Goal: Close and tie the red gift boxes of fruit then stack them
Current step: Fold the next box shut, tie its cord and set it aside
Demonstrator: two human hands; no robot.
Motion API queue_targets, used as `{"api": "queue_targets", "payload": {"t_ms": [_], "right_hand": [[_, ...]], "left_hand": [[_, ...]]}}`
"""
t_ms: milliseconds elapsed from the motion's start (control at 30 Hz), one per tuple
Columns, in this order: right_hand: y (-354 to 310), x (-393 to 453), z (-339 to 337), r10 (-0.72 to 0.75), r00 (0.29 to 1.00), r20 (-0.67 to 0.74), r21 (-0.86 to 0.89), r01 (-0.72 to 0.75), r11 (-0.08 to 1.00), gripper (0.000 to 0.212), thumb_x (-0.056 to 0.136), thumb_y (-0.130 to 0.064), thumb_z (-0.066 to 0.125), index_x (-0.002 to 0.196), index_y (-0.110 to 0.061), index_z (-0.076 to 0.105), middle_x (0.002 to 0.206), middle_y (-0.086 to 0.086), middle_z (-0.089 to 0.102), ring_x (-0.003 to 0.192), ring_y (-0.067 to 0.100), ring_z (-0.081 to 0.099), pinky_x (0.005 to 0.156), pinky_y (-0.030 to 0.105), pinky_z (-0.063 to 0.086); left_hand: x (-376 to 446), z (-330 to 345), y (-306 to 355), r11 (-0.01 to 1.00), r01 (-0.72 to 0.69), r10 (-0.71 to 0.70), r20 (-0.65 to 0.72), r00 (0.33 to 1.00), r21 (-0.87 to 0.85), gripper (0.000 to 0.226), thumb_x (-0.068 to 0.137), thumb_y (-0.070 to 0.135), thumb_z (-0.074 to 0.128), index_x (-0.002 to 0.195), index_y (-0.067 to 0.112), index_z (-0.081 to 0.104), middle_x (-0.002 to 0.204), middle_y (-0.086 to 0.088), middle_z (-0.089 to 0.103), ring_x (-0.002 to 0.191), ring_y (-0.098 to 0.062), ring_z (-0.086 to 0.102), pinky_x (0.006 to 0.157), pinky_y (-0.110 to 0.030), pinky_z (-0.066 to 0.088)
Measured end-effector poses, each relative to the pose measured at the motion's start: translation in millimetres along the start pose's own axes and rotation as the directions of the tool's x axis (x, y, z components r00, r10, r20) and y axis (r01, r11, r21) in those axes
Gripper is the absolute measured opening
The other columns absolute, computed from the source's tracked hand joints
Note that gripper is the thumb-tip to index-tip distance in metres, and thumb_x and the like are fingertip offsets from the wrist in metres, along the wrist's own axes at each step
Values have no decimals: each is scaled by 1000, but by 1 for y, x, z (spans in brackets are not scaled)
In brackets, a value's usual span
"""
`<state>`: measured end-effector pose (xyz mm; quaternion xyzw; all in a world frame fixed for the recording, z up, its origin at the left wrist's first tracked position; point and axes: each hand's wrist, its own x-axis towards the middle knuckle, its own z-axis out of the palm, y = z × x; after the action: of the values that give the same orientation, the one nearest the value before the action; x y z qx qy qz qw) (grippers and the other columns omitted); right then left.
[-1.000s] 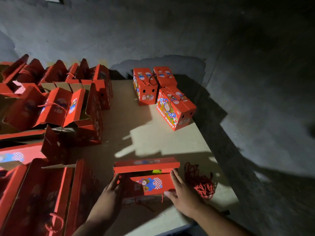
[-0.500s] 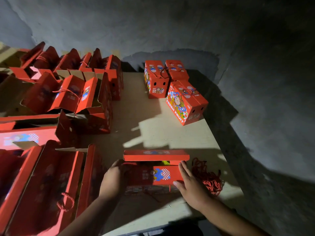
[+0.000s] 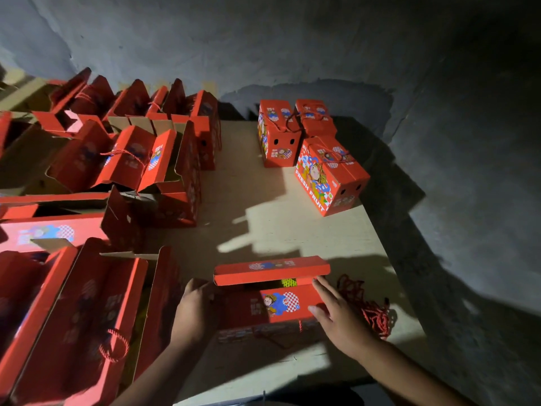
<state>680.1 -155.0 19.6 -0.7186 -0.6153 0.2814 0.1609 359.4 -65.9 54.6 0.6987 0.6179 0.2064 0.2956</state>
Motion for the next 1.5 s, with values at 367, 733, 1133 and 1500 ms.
{"api": "queue_targets", "payload": {"t_ms": [367, 733, 1133, 1500], "right_hand": [[0, -2, 0, 104, 988, -116, 239, -74, 968, 70, 91, -31, 75, 147, -41, 34, 143, -11, 50, 125, 3, 55, 95, 8, 45], [-5, 13, -27, -18, 1000, -2, 85, 18, 996, 88, 86, -30, 82, 157, -46, 31, 164, -31, -3, 146, -6, 14, 88, -12, 24], [-40, 65, -36, -10, 993, 116, -238, 37, 970, 63, 101, -43, 59, 156, -31, 31, 167, -6, 15, 149, 19, 27, 115, 36, 33], [-28, 68, -25, 0, 981, 196, -239, 48, 970, 68, 106, -52, 40, 158, -52, -5, 162, -24, -12, 150, 20, 21, 109, 41, 47]], "left_hand": [[12, 1, -12, 986, -163, 163, -9, 987, -31, 82, 83, 26, 76, 152, 41, 35, 138, 16, 43, 117, -7, 49, 99, -26, 43], [26, 6, -8, 875, -335, 294, 165, 941, 349, 37, 95, 52, 56, 126, 33, 53, 122, 5, 47, 113, -23, 44, 89, -42, 52], [62, 27, -5, 902, -259, 100, 416, 904, 345, 86, 97, 66, 44, 163, 31, 2, 162, -8, 21, 147, -39, 19, 120, -47, 27], [59, 39, -7, 927, -201, 58, 408, 911, 316, 85, 97, 62, 42, 161, 37, -8, 167, -16, 11, 151, -44, 9, 121, -53, 24]]}}
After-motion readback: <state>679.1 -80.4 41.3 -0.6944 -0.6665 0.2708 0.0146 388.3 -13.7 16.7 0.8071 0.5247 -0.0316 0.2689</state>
